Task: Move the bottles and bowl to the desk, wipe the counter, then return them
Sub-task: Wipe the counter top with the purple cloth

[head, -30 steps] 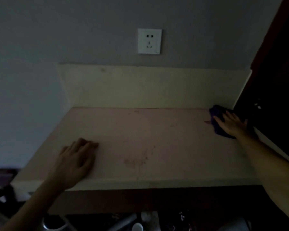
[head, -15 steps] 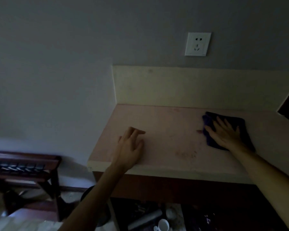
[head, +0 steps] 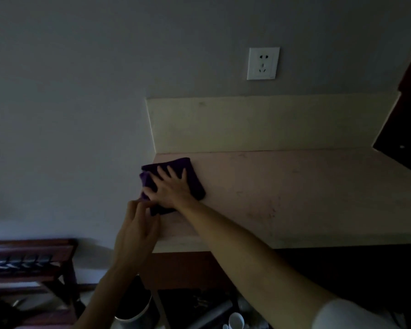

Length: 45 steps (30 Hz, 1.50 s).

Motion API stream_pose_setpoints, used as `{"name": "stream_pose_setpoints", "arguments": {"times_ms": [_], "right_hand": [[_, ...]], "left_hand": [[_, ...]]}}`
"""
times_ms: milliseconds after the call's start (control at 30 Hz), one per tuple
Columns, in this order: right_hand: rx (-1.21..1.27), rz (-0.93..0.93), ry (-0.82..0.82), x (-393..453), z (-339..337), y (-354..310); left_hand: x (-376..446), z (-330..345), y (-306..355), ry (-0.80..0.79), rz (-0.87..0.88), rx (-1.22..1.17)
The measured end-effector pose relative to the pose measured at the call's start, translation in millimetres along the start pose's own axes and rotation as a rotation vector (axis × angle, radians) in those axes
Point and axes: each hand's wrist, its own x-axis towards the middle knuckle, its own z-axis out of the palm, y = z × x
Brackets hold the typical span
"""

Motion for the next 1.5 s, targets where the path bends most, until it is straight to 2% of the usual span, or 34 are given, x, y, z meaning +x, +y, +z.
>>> {"name": "stream_pose_setpoints", "arguments": {"times_ms": [100, 233, 433, 533, 767, 933, 1100, 1267, 1367, 1500], "right_hand": [[0.013, -0.006, -0.003, -2.0, 0.5, 5.0], [0.022, -0.037, -0.024, -15.8, -5.6, 25.6], [0.002, 0.02, -0.016, -68.0, -36.7, 125.6], [-0.017, 0.138, -0.003, -107.0, -59.2, 203.5], [-0.075, 0.526, 0.045, -242.4, -113.1, 389.3], [-0.114, 0.73, 0.016, -336.4, -138.3, 454.8], [-0.169, 0.804, 0.05, -371.7, -134.0, 459.9], [-0.186, 0.878, 0.076, -355.9, -120.1, 427.6], [-0.182, 0.837, 0.059, -333.3, -108.2, 377.7], [-0.17, 0.639, 0.037, -284.3, -86.4, 281.1]], "left_hand": [[1.2, 10.9, 7.8, 0.068, -0.012, 0.002], [10.5, 28.0, 31.7, 0.122, -0.122, -0.056], [16.4, 57.2, 75.8, 0.002, 0.08, -0.001], [11.8, 70.5, 95.2, -0.073, 0.205, 0.092], [-5.7, 102.8, 95.0, -0.066, 0.248, 0.303], [2.7, 109.3, 77.9, -0.112, 0.241, 0.279], [-5.0, 97.0, 103.1, -0.044, 0.224, 0.342], [-2.9, 81.9, 102.4, -0.18, 0.215, 0.381], [-3.7, 70.3, 97.6, -0.2, 0.253, 0.331], [-8.1, 44.2, 77.5, -0.151, 0.213, 0.295]]}}
